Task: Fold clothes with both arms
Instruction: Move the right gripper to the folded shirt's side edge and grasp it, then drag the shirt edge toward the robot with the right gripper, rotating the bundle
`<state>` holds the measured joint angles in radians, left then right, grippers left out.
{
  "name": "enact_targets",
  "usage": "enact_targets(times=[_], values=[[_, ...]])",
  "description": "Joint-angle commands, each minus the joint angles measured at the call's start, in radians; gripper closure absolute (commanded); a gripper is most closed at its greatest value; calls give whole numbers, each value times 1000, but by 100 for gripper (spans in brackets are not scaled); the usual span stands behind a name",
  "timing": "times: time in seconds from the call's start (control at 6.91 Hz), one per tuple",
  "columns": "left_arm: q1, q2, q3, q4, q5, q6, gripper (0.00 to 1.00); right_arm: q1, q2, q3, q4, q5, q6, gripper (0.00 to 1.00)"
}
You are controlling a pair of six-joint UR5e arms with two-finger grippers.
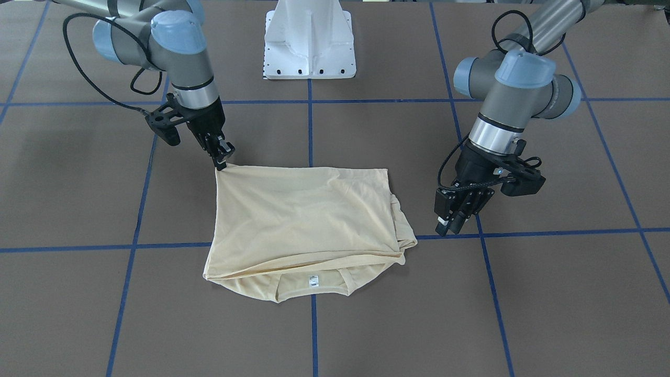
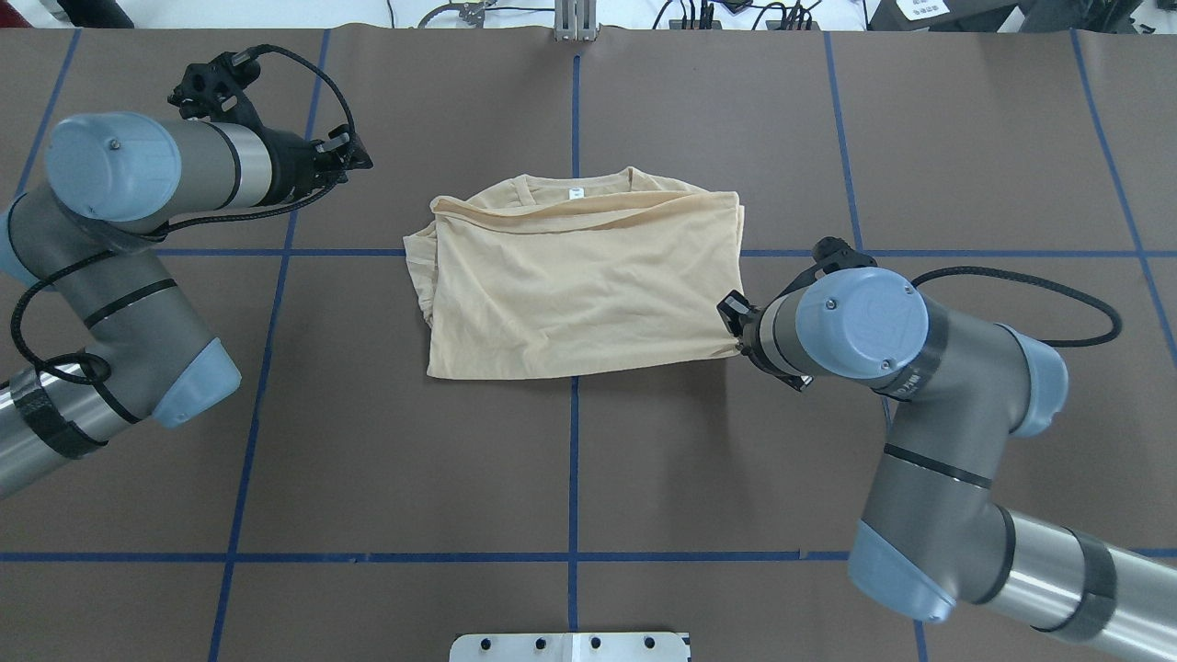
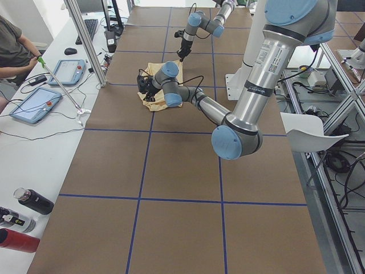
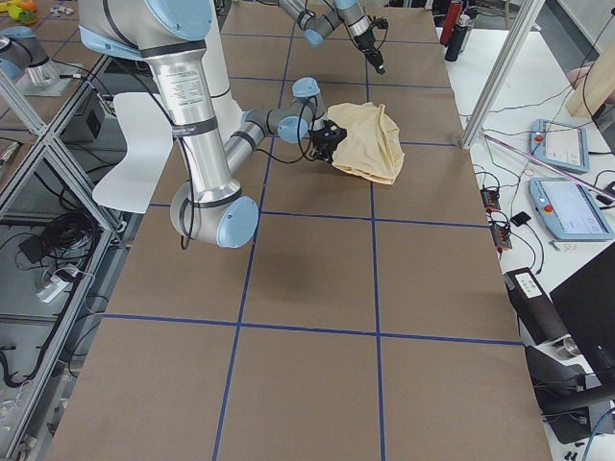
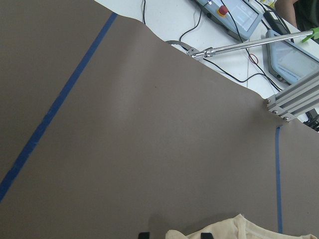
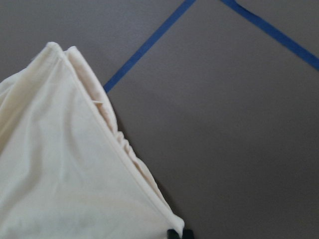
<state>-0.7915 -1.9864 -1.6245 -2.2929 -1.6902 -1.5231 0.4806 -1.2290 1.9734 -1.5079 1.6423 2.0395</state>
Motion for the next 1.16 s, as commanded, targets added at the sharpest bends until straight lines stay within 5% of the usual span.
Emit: enact_targets(times=[0.0,0.43,0.72,1.01], values=[[0,0,-49,3,-41,-11,55,-141,-24,216,-241,1,78,100],[8,32,-129,26,-150,-76,53,-364,-24,283,-336,14,224,100],[70,31,-175,84,-149,-117,50,-411,-18,289,-336,13,260,0],[193,32,-256,225,-138,-163,45,-305,-24,367,-334,17,257,0]])
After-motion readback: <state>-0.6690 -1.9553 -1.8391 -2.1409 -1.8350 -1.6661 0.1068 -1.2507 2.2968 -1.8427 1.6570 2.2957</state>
